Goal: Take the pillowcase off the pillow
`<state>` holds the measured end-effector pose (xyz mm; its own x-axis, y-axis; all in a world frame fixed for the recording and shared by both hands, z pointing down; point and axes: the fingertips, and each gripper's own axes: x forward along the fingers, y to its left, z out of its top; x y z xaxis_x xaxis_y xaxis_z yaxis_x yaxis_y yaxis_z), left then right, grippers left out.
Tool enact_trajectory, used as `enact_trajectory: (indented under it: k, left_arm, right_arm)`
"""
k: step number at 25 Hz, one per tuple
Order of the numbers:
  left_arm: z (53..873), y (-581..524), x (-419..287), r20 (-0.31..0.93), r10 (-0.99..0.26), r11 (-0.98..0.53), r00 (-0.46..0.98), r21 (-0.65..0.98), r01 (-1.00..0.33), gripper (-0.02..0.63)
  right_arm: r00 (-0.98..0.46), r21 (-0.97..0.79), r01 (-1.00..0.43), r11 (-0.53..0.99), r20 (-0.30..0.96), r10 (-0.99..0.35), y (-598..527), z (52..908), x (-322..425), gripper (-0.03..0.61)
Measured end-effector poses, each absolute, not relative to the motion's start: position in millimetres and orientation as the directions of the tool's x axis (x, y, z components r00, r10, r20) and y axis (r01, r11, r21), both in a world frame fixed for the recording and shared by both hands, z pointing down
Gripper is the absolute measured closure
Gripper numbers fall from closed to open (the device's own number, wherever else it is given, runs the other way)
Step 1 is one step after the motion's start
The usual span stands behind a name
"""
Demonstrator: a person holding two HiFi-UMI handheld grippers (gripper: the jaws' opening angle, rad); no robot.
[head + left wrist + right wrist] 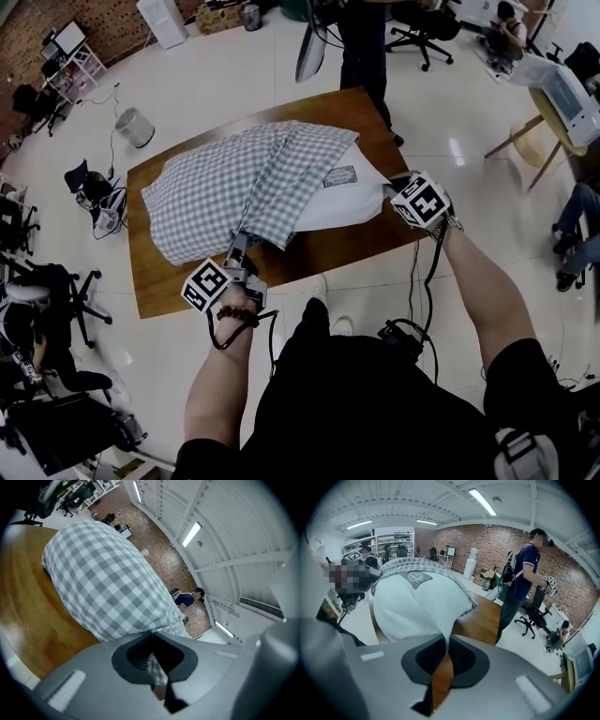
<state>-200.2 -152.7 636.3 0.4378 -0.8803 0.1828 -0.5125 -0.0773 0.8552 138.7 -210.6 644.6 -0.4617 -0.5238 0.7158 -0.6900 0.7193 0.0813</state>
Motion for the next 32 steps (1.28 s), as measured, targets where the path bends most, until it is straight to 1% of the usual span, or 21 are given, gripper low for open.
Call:
enact_trajectory:
  k: [6,10,11,13,15,18,21,25,32]
  left_arm:
    - [650,-136,-184,0.267,-0.851,-0.039,0.453,0.828,-0.559,0.607]
    - [639,-128,-164,0.242,-0.830,-0.081,0.502,0.839,-0.538,0.600]
    - [634,-125,-159,0.227,-0.826,-0.096,0.516,0.846,-0.525,0.580]
    - [626,-118,-148,0.209,-0.815,-0.115,0.540,0.856,-0.505,0.506]
    - [620,-109,-140,0.204,-0.801,-0.126,0.563,0.861,-0.492,0.459]
    - [604,-97,-129,0.187,-0.784,-0.158,0.592,0.862,-0.481,0.423]
    - [578,-87,-118,0.157,-0.770,-0.211,0.618,0.853,-0.478,0.423]
    - [542,-85,-105,0.147,-0.745,-0.283,0.650,0.814,-0.508,0.423]
    - [473,-103,-88,0.183,-0.672,-0.422,0.718,0.701,-0.574,0.420]
  right_arm:
    - [-0.490,0.075,-0.661,0.746,0.710,-0.506,-190,652,127,0.552]
    - [-0.499,0.083,-0.646,0.759,0.706,-0.502,-179,650,121,0.518]
    - [-0.500,0.086,-0.641,0.763,0.707,-0.500,-175,649,121,0.509]
    - [-0.504,0.090,-0.632,0.770,0.707,-0.496,-166,647,123,0.481]
    - [-0.512,0.089,-0.632,0.770,0.698,-0.501,-158,642,127,0.465]
    - [-0.522,0.081,-0.648,0.757,0.676,-0.519,-149,632,134,0.463]
    - [-0.531,0.070,-0.665,0.744,0.656,-0.537,-142,621,143,0.463]
    - [-0.533,0.078,-0.679,0.730,0.632,-0.562,-137,605,151,0.463]
    - [-0.535,0.114,-0.678,0.726,0.600,-0.594,-140,567,150,0.462]
